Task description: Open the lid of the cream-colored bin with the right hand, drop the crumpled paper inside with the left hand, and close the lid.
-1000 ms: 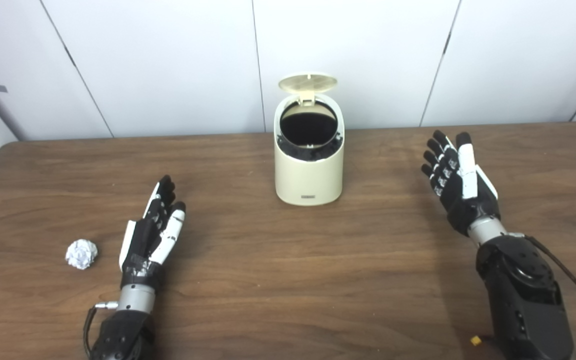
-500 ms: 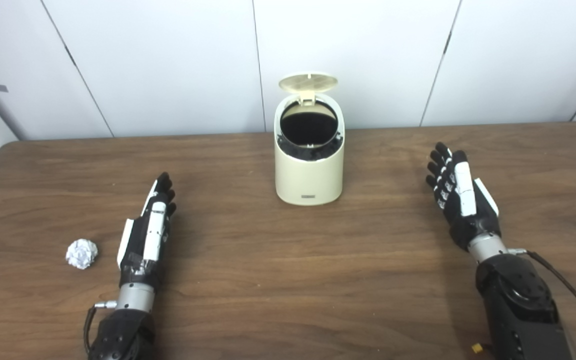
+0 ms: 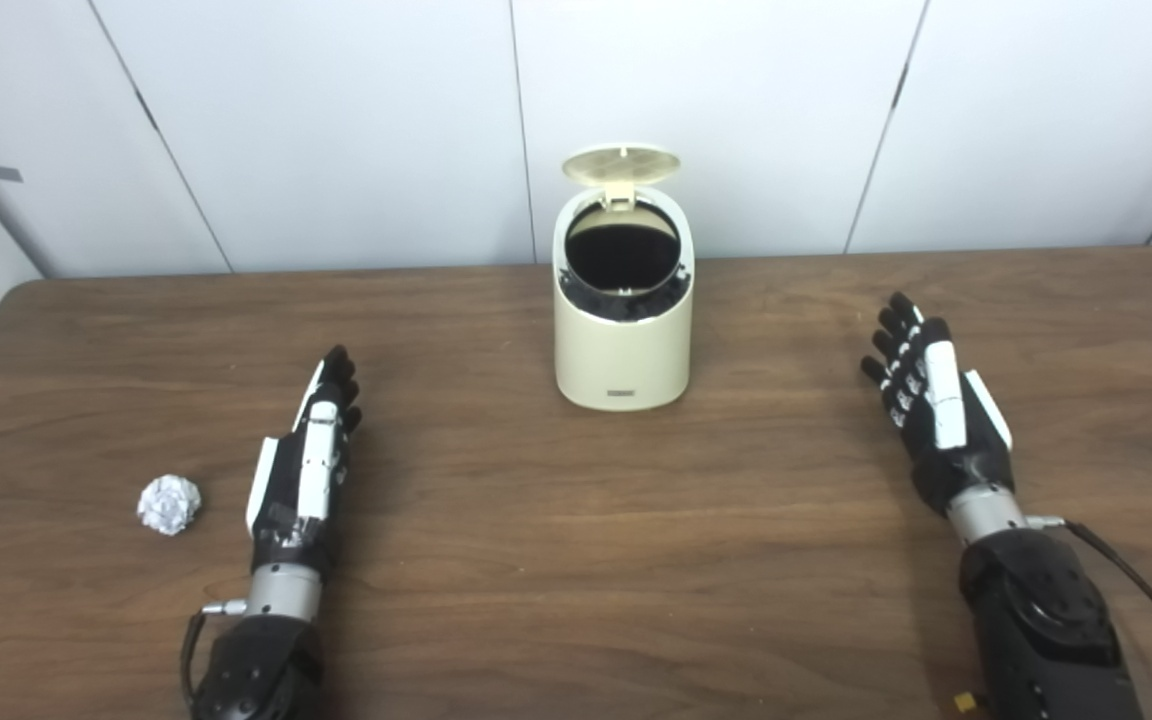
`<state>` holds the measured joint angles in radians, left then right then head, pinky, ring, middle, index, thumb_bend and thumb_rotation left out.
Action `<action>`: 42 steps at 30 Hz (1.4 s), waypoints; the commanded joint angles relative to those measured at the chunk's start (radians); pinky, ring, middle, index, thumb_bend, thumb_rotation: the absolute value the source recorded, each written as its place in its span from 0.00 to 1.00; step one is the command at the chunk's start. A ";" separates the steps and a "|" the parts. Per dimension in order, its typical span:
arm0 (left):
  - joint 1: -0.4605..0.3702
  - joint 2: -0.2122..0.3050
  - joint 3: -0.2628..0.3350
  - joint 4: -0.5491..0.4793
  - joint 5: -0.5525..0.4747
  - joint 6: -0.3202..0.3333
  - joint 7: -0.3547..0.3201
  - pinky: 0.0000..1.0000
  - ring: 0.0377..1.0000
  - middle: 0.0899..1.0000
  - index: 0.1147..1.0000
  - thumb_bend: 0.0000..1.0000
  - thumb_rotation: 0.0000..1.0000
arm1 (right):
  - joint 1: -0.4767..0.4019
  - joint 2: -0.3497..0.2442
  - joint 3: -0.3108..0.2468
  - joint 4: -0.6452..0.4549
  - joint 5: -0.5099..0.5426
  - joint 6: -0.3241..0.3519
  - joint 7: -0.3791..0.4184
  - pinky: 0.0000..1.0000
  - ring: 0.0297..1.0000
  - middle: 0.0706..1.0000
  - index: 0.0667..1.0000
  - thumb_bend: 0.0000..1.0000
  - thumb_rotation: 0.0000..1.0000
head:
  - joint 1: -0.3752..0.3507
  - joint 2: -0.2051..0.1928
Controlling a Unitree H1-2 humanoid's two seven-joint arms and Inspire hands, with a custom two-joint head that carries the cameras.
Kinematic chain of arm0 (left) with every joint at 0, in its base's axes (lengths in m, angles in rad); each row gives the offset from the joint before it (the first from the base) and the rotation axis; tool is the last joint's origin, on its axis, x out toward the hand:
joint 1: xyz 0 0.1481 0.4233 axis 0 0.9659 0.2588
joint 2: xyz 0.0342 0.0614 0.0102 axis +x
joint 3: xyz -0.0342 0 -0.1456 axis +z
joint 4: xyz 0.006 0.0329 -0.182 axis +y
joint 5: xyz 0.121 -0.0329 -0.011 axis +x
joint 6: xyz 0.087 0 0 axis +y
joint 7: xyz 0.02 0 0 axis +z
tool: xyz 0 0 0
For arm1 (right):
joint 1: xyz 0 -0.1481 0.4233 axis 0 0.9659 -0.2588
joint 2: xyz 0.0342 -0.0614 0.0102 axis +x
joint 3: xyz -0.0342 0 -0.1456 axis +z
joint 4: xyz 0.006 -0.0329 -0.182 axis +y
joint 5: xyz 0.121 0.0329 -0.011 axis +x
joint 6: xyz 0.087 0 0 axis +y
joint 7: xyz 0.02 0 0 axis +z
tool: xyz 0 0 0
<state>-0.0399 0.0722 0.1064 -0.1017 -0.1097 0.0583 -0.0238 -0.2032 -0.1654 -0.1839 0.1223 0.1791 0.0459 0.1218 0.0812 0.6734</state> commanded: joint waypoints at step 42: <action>-0.118 0.023 -0.034 -0.105 0.193 0.049 0.065 0.99 0.97 0.94 0.97 0.59 0.51 | 0.032 -0.034 0.020 -0.382 -0.007 0.317 -0.079 0.88 0.96 0.96 0.91 0.61 1.00 | 0.279 -0.044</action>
<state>-0.1194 0.0751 0.0630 -0.1589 0.0624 0.1055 0.0291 -0.1434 -0.1853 -0.1639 -0.2250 0.1750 0.3857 0.0359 0.3589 0.6289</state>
